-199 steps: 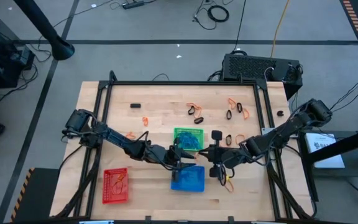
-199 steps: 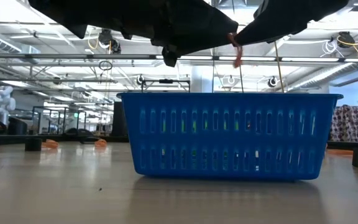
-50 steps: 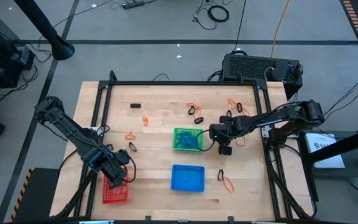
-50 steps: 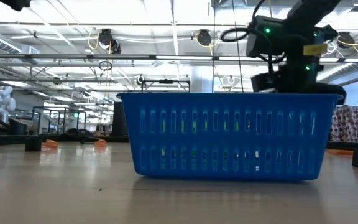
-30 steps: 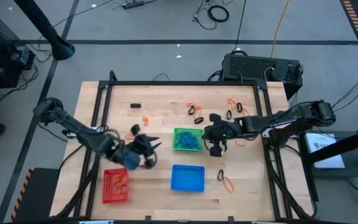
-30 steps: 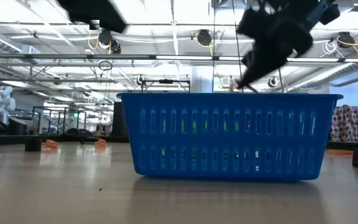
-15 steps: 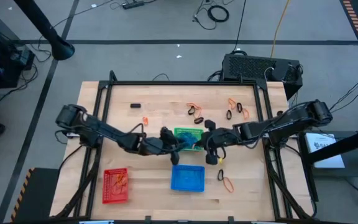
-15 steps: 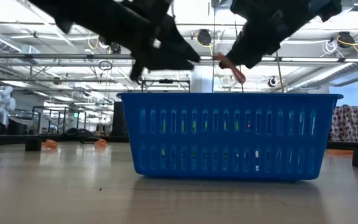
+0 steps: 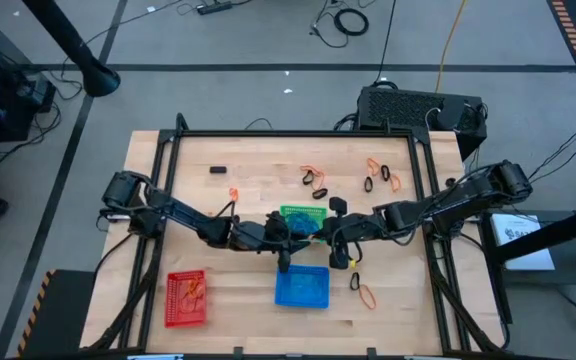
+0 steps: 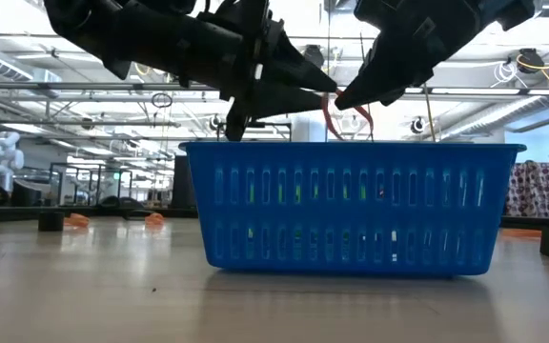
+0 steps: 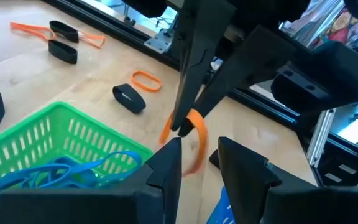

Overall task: Sort rubber bands into baskets
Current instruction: Put the orange rubberband into the red bin

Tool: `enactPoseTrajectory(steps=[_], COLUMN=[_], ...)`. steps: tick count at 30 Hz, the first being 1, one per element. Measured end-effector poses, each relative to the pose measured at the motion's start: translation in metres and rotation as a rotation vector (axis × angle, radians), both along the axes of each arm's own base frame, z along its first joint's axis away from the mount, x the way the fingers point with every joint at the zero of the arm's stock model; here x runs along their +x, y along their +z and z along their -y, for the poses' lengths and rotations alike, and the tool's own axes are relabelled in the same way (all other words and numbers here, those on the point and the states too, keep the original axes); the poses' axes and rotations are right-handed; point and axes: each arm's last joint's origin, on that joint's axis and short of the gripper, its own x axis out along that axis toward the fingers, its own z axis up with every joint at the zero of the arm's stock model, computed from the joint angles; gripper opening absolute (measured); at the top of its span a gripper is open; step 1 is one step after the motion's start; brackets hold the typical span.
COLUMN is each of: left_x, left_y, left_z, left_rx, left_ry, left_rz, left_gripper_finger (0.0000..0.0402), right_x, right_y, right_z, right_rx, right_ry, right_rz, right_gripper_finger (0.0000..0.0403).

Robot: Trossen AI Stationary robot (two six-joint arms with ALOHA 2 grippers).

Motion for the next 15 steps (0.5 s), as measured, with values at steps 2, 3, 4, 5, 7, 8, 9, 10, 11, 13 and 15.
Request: enactPoseTrajectory(steps=[2,3,4,5,7,8,9,10,11,13,15], left_x=[0.0001,0.0001,0.0001,0.0001,0.0001,0.0002,0.0002,0.0003,0.0003,0.0003,0.0003], left_y=[0.0004,0.0004,0.0004,0.0003,0.0004,0.0007,0.0009,0.0010,0.0010,0.0010,0.0010], left_z=[0.0000,0.0000,0.0000,0.0000,0.0000,0.0000,0.0000,-0.0001,-0.0001,-0.0001,-0.0001], left_rx=[-0.001,-0.001,-0.001,-0.001,0.000,-0.001,-0.001,-0.001,0.000,0.006,0.020], left_ry=[0.000,0.000,0.000,0.000,0.001,0.001,0.000,0.001,0.001,0.000,-0.003], left_rz=[0.004,0.004,0.004,0.003,0.004,0.007,0.009,0.010,0.010,0.010,0.010], left_gripper_finger=[0.0112,0.0112,0.0112,0.0112,0.0112,0.0112,0.0112,0.0112,0.0112,0.0112,0.0112], right_x=[0.0003,0.0006,0.0009,0.0011,0.0013,0.0015,0.0018,0.0021,0.0025,0.0035,0.0038], right_y=[0.0003,0.0008,0.0012,0.0015,0.0019,0.0021,0.0025,0.0030,0.0035,0.0051,0.0055], right_z=[0.0002,0.0001,0.0000,0.0000,-0.0001,-0.0001,-0.0002,-0.0002,-0.0003,-0.0004,-0.0005], right_rx=[0.001,0.002,0.003,0.003,0.005,0.005,0.006,0.008,0.009,0.013,0.010], right_ry=[-0.001,-0.001,-0.001,-0.001,-0.001,-0.001,-0.001,-0.001,-0.001,-0.001,0.001], right_rz=[0.004,0.011,0.016,0.019,0.023,0.026,0.031,0.037,0.044,0.062,0.068], right_gripper_finger=[0.0000,0.0000,0.0000,0.0000,0.0000,0.0000,0.0000,0.0000,0.0000,0.0000,0.0000])
